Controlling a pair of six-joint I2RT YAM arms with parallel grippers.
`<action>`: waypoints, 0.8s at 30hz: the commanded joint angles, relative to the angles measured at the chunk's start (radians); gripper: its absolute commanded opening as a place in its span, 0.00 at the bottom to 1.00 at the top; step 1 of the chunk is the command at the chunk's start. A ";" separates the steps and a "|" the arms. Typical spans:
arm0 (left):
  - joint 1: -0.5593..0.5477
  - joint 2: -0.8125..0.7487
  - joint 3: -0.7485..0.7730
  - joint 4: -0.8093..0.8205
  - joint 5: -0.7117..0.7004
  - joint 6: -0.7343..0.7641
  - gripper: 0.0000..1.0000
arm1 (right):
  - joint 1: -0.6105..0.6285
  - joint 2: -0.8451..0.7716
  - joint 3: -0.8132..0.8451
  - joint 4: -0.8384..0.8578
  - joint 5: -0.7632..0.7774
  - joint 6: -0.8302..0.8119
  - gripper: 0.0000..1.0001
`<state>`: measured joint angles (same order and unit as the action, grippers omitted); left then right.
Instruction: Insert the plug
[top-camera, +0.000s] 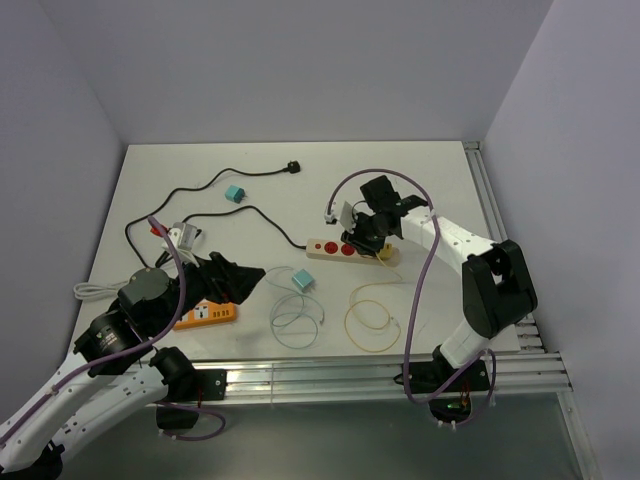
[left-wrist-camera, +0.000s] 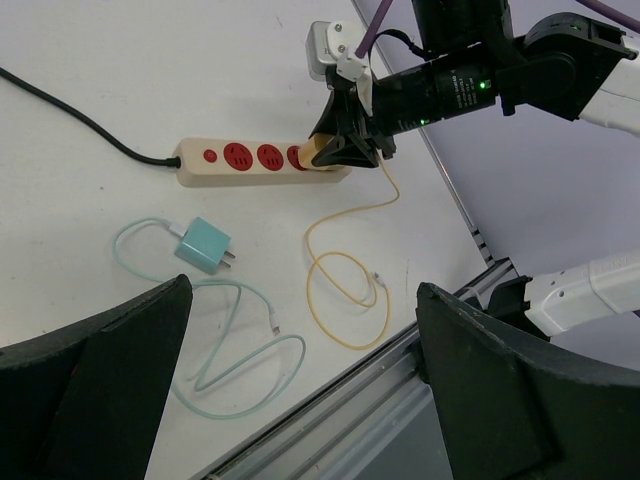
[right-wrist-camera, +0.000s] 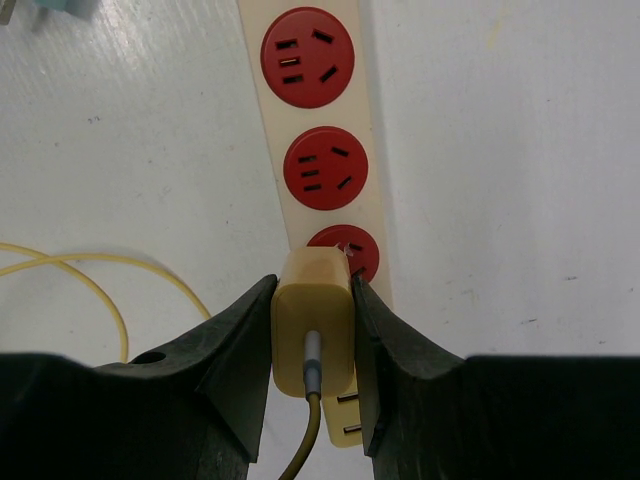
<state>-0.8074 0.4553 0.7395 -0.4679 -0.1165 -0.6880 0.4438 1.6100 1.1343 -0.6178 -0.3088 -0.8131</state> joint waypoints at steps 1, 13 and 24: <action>0.002 0.002 0.000 0.040 0.012 0.021 1.00 | -0.011 -0.016 -0.007 0.049 -0.016 -0.020 0.00; 0.002 0.005 -0.003 0.041 0.012 0.021 0.99 | -0.016 0.002 0.007 0.056 -0.039 -0.029 0.00; 0.002 0.003 -0.006 0.038 0.012 0.024 1.00 | -0.017 0.047 0.010 0.021 -0.010 -0.040 0.00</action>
<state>-0.8074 0.4561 0.7395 -0.4679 -0.1165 -0.6880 0.4377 1.6329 1.1320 -0.5884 -0.3309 -0.8356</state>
